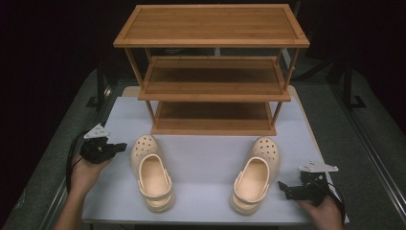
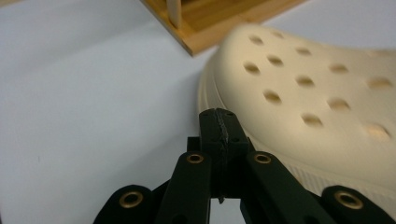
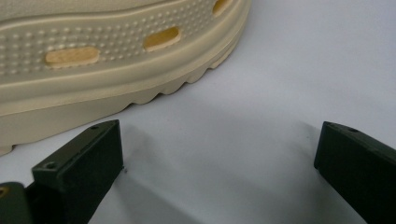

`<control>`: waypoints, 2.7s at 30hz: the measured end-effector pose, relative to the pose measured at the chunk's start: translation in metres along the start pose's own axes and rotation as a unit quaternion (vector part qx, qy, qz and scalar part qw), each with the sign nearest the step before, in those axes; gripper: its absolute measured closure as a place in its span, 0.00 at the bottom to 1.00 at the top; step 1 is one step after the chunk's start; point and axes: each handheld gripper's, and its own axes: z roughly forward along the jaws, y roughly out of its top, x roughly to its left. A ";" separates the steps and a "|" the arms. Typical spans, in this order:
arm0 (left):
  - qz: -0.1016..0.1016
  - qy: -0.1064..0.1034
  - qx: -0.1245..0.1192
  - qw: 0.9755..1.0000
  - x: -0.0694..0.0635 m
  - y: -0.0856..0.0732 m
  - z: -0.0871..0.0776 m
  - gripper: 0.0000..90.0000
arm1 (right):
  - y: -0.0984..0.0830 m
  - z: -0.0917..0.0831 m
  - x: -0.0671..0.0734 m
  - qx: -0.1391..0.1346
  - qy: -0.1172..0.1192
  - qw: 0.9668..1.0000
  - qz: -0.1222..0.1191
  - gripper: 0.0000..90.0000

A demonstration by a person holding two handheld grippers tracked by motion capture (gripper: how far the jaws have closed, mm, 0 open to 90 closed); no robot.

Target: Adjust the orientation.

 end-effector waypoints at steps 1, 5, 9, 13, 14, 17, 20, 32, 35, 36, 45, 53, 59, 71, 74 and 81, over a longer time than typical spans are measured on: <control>0.000 -0.001 0.000 1.000 -0.002 -0.003 -0.002 1.00 | 0.000 0.000 0.000 0.000 0.000 1.000 0.000 0.01; -0.004 -0.009 0.000 1.000 -0.016 -0.022 -0.012 1.00 | 0.000 0.000 0.000 0.001 0.000 1.000 0.000 0.01; -0.001 -0.017 0.002 1.000 -0.027 -0.032 -0.014 1.00 | 0.000 0.000 0.000 0.001 0.000 1.000 0.001 0.01; 0.001 -0.026 0.006 1.000 -0.029 -0.031 -0.005 1.00 | 0.000 0.000 0.000 0.001 -0.001 1.000 0.000 0.01; 0.001 -0.026 0.006 1.000 -0.029 -0.031 -0.005 1.00 | 0.000 0.000 0.000 0.001 -0.001 1.000 0.000 0.01; 0.011 -0.033 0.025 0.999 -0.032 -0.033 0.005 1.00 | 0.000 0.000 0.000 0.001 -0.001 1.000 0.000 0.01; 0.015 -0.035 0.024 0.999 -0.034 -0.031 0.008 1.00 | 0.000 0.000 0.000 0.001 -0.001 1.000 0.000 0.01; 0.027 -0.034 0.025 0.999 -0.032 -0.020 0.016 1.00 | 0.000 0.000 0.000 0.002 -0.001 1.000 0.001 0.01; 0.029 -0.036 0.024 0.999 -0.032 -0.015 0.022 1.00 | 0.000 0.000 0.000 0.002 -0.001 1.000 -0.001 0.01; 0.031 -0.037 0.025 0.999 -0.032 -0.012 0.024 1.00 | 0.000 0.000 0.000 0.002 -0.001 1.000 -0.001 0.01; 0.049 -0.041 0.030 0.998 -0.039 0.015 0.051 1.00 | 0.000 0.000 0.000 0.001 -0.001 1.000 -0.001 0.01; 0.060 -0.052 0.029 0.996 -0.047 0.035 0.073 1.00 | 0.000 0.000 0.000 0.001 -0.001 1.000 -0.001 0.01; 0.062 -0.063 0.029 0.996 -0.052 0.044 0.082 1.00 | 0.000 0.000 0.000 0.001 -0.001 1.000 -0.001 0.01; 0.063 -0.074 0.028 0.995 -0.058 0.056 0.096 1.00 | 0.000 0.000 0.000 0.001 -0.001 1.000 -0.001 0.01; 0.074 -0.075 0.033 0.994 -0.061 0.061 0.100 1.00 | 0.000 0.000 0.000 0.001 -0.001 1.000 -0.001 0.01; 0.081 -0.081 0.028 0.993 -0.071 0.070 0.109 1.00 | 0.000 0.000 0.000 0.001 0.000 1.000 -0.001 0.01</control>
